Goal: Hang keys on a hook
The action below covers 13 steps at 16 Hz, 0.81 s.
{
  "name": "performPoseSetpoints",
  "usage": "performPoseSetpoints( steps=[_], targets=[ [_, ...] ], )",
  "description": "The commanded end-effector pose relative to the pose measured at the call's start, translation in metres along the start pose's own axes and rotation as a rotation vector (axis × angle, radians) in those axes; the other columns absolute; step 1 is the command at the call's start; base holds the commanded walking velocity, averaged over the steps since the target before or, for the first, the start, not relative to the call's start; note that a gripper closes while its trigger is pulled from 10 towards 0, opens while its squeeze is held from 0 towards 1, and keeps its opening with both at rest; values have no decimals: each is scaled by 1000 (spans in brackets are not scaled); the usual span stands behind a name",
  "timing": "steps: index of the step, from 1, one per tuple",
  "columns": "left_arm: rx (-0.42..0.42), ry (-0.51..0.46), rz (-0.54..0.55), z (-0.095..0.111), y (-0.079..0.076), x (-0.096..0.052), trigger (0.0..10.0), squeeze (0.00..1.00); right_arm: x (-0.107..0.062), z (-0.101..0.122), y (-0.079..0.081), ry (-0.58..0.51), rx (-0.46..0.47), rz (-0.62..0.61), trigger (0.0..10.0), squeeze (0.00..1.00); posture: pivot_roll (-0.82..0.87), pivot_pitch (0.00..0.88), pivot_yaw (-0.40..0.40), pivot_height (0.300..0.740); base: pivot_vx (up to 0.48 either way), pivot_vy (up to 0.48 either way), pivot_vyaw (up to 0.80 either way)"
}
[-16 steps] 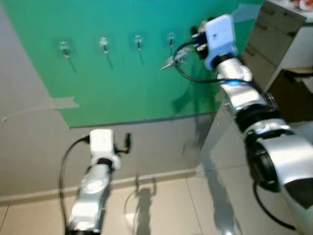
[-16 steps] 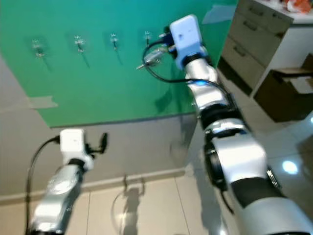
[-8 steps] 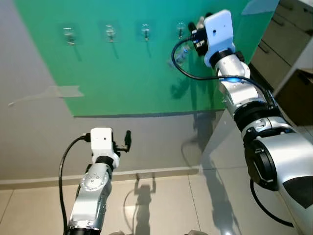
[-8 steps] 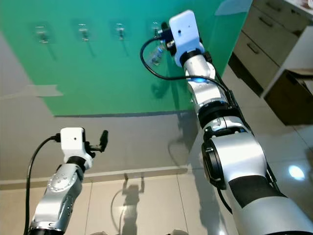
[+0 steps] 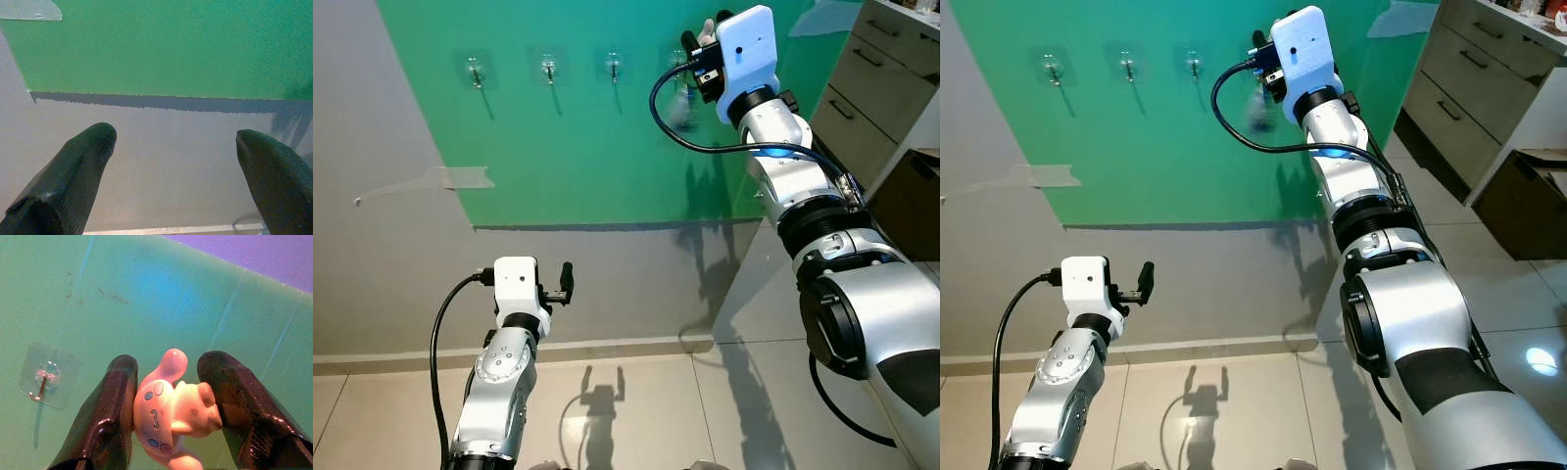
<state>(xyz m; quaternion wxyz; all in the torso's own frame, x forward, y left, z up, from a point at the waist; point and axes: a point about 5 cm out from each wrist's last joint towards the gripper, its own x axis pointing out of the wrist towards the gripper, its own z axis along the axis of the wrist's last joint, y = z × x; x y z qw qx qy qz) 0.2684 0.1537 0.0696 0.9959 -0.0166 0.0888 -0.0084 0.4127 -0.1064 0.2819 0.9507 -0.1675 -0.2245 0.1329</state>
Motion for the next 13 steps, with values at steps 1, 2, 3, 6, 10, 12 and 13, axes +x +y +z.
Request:
performPoseSetpoints(
  steps=[1, 2, 3, 6, 10, 12, 13],
  targets=[
    [7, -10, 3, 2, -2, 2, 10000, 0, 5, 13, -5, -52, 19, -14, 10000, 0, -6, 0, -4, 740, 0, 0, 0],
    [8, -9, 2, 1, -2, 2, 10000, 0, 6, 18, -7, -68, 44, -7, 10000, 0, -4, 0, -9, 740, 0, 0, 0],
    [8, -10, 2, 1, -3, 2, 10000, 0, 7, 22, -10, -79, 57, 8, 10000, 0, -5, 0, -11, 740, 0, 0, 0],
    [17, -1, 28, -1, 4, 0, 10000, 0, 2, 24, -28, -82, 77, -2, 10000, 0, -7, 0, -20, 740, 0, 0, 0],
    [15, -5, 75, 0, 17, -1, 10000, 0, -59, 14, -40, -12, 79, 46, 10000, 0, -28, 0, -52, 740, 0, 0, 0],
    [12, -3, 106, 2, 28, -4, 10000, 0, -98, -9, -37, 71, 110, 64, 10000, 0, -45, 0, -46, 740, 0, 0, 0],
    [0, 7, 129, 2, 41, -7, 10000, 0, -132, -44, -43, 183, 113, 11, 10000, 0, -50, 0, -45, 740, 0, 0, 0]
  ],
)
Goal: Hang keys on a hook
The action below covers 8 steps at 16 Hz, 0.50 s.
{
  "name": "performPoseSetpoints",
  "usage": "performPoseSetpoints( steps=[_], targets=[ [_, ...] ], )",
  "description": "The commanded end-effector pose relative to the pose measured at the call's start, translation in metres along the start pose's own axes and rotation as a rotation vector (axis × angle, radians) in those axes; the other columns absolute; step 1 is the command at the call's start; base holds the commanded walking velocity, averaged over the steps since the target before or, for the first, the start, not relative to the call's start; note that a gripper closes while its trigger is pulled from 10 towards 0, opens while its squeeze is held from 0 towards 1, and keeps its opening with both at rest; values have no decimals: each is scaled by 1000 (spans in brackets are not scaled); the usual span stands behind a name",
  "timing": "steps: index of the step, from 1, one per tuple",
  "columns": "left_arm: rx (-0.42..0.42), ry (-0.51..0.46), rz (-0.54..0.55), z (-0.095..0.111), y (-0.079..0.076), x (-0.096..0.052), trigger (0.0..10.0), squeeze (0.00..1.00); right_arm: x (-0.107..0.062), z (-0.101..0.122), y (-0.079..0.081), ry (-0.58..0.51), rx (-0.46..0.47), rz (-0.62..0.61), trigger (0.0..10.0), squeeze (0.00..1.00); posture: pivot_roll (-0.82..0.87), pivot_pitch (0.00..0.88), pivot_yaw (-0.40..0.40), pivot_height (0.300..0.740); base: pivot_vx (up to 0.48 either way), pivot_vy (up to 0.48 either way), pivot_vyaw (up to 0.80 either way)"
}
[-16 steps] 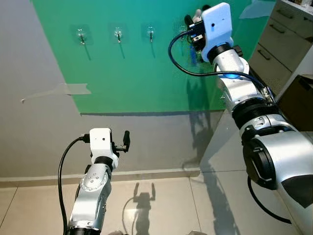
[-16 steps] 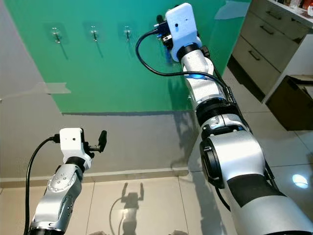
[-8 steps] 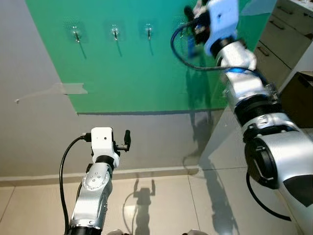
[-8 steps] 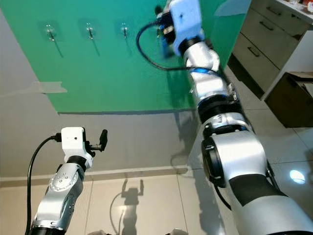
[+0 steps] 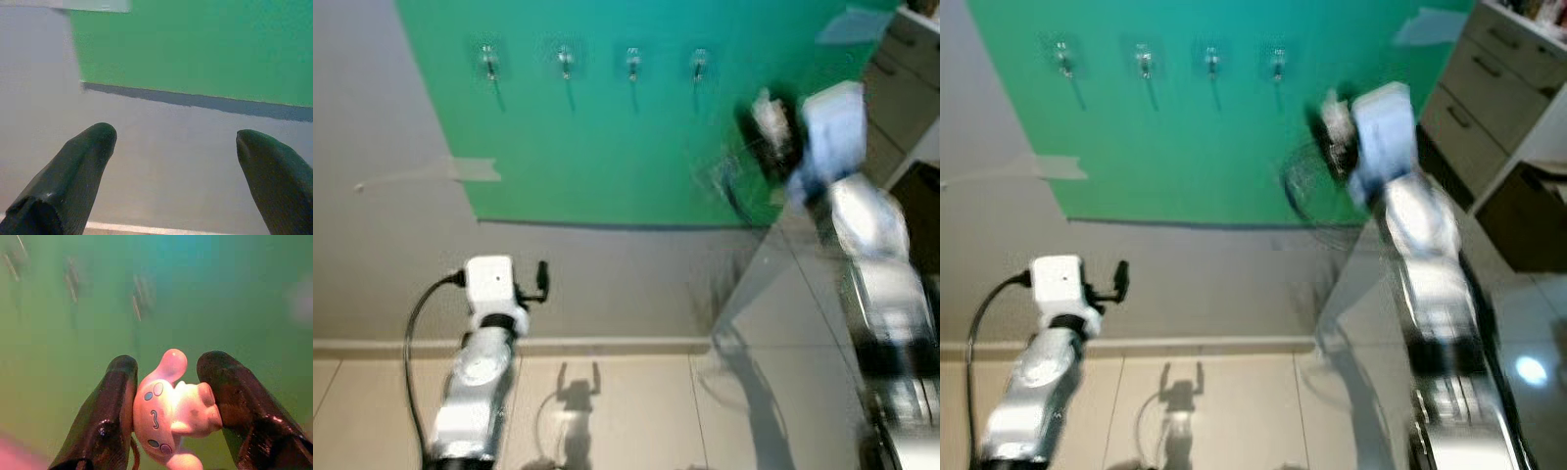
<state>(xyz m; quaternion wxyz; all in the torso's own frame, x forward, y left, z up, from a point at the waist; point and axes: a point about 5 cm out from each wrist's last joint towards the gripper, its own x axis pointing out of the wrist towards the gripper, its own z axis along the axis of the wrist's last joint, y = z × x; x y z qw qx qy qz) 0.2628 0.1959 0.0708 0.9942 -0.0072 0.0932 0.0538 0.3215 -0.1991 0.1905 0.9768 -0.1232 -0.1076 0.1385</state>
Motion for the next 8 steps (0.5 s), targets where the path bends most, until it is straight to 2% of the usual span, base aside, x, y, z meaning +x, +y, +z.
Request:
performPoseSetpoints(
  steps=[1, 2, 3, 5, 6, 8],
  targets=[
    [-19, 3, 21, 2, 10, -1, 10000, 0, -14, -18, -16, 52, 5, -72, 10000, 0, -57, 0, -38, 740, 0, 0, 0],
    [-26, 2, 25, 3, 14, -1, 10000, 0, -24, -36, -18, 102, 28, -108, 10000, 0, -57, 0, -35, 740, 0, 0, 0],
    [-28, 9, 29, 4, 18, 1, 10000, 0, -44, -61, -9, 206, 51, -133, 10000, 0, -61, 0, -23, 740, 0, 0, 0],
    [-18, 0, 22, 7, 16, 4, 10000, 0, -47, -61, 2, 238, 63, -120, 10000, 0, -63, 0, -20, 740, 0, 0, 0],
    [-18, -27, 0, 13, 10, 7, 10000, 0, -38, -46, 9, 212, 70, -101, 10000, 0, -64, 0, -16, 740, 0, 0, 0],
    [-22, -42, -6, 16, 8, 8, 10000, 0, -34, -40, 11, 197, 72, -97, 10000, 0, -64, 0, -14, 740, 0, 0, 0]
  ],
)
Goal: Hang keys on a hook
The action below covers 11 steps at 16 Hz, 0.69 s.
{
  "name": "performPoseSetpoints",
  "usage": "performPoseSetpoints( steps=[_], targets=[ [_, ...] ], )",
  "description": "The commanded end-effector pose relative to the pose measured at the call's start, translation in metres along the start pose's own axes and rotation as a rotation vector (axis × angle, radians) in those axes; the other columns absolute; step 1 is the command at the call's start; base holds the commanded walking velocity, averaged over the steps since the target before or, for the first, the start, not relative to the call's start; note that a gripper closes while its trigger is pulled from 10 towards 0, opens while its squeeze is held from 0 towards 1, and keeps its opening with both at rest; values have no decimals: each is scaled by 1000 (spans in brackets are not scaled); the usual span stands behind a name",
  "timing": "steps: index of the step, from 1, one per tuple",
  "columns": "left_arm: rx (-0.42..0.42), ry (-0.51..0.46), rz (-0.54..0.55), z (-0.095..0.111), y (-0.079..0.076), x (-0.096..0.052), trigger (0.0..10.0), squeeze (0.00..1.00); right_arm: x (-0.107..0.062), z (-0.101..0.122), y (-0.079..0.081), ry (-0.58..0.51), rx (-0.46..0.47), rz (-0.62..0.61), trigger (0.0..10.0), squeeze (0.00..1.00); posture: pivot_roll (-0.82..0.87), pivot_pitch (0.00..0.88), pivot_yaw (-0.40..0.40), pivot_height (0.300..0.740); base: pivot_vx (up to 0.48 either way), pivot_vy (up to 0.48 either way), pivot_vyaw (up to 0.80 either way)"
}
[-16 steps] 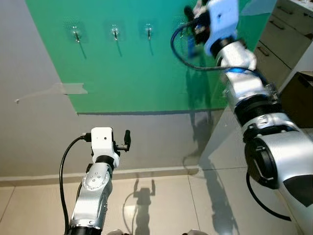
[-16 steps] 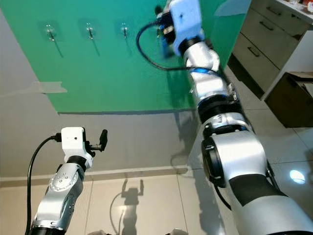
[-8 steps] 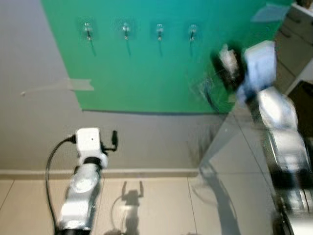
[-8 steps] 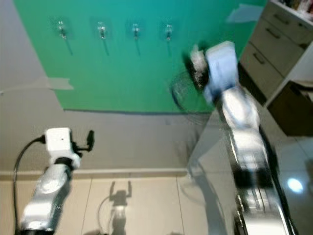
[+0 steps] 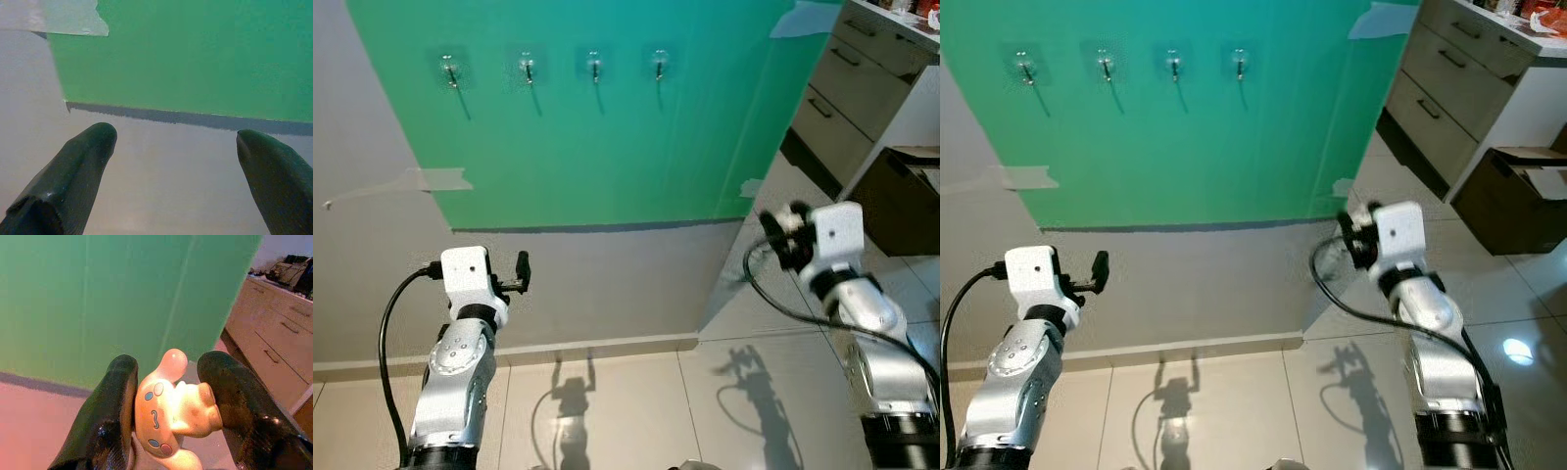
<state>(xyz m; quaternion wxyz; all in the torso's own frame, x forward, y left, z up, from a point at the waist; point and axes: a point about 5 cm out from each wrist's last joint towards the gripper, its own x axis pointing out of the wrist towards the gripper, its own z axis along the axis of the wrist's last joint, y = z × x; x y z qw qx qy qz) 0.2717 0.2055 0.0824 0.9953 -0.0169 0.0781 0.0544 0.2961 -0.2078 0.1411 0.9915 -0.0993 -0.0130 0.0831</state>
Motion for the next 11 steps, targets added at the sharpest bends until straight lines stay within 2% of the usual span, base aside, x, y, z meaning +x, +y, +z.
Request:
performPoseSetpoints(
  steps=[1, 4, 6, 9, 11],
  targets=[
    [7, -24, -1, 6, 0, 1, 10000, 0, 3, 4, 3, -13, 5, 5, 10000, 0, -63, 0, -16, 740, 420, 0, 0],
    [20, -37, 1, 9, -1, 2, 10000, 0, 6, 6, 9, -18, 5, 17, 10000, 0, -62, 0, -12, 740, 430, 0, 0],
    [41, -50, -30, 11, -9, 1, 10000, 0, 7, 6, 20, -7, 12, 41, 10000, 0, -62, 0, -8, 740, 442, 0, 0],
    [57, -48, -52, 10, -13, 0, 10000, 0, 7, 5, 25, -5, 14, 52, 10000, 0, -63, 0, -5, 740, 441, 0, 0],
    [53, -47, -60, 9, -16, 0, 10000, 0, 8, 5, 26, -3, 15, 52, 10000, 0, -63, 0, -3, 740, 0, 0, 0]
  ],
)
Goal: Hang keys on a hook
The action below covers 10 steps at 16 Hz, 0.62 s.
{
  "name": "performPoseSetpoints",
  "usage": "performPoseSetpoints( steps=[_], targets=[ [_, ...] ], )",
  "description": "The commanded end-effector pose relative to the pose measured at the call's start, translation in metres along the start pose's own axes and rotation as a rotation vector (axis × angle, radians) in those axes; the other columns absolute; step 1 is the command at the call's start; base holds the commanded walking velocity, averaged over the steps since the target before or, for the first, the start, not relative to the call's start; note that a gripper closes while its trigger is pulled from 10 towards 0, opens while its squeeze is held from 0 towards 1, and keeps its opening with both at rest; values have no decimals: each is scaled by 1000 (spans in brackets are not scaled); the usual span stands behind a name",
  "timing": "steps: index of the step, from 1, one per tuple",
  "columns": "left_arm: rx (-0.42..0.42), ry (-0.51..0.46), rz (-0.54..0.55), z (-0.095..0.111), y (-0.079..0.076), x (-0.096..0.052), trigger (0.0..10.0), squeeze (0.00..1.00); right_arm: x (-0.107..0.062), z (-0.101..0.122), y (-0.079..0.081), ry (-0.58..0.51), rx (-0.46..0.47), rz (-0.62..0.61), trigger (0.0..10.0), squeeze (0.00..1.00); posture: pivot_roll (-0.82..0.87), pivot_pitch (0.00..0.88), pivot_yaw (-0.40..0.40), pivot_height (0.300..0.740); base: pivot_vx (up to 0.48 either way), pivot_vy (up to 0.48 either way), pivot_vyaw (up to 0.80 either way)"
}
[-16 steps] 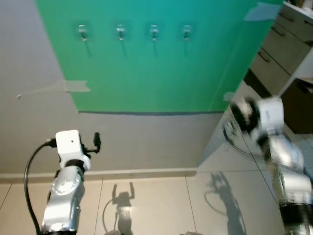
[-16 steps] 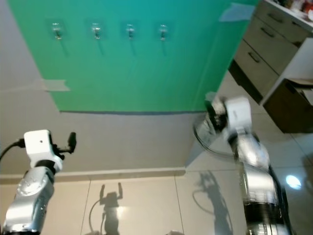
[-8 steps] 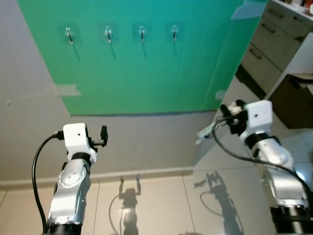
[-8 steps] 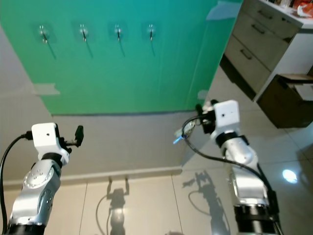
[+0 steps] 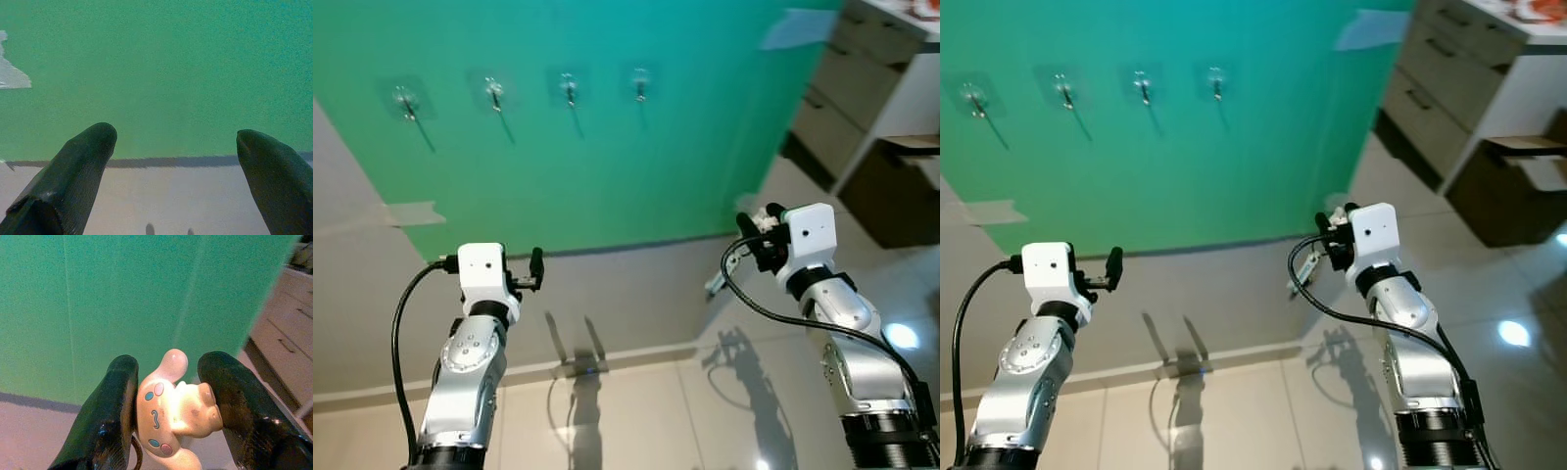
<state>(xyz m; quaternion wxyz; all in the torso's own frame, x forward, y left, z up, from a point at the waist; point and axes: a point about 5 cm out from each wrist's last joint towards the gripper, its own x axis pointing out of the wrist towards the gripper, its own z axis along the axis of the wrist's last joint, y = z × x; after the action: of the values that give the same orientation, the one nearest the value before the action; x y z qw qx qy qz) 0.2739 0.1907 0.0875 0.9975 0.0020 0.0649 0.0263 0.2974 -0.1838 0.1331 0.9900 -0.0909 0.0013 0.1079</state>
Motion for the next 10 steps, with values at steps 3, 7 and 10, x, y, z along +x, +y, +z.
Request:
performPoseSetpoints(
  steps=[3, 7, 10],
  targets=[
    [18, -15, -8, 3, -4, 0, 10000, 0, 4, 8, 1, -21, -7, -1, 10000, 0, -61, 0, -4, 740, 0, 0, 0],
    [23, -17, -3, 3, -3, 1, 10000, 0, 6, 7, 4, -17, -4, 6, 10000, 0, -56, 0, -2, 740, 108, 0, 0],
    [20, -24, -3, 3, -3, 1, 10000, 0, 7, 7, 4, -16, -6, 6, 10000, 0, -57, 0, -1, 740, 433, 0, 0]
  ],
)
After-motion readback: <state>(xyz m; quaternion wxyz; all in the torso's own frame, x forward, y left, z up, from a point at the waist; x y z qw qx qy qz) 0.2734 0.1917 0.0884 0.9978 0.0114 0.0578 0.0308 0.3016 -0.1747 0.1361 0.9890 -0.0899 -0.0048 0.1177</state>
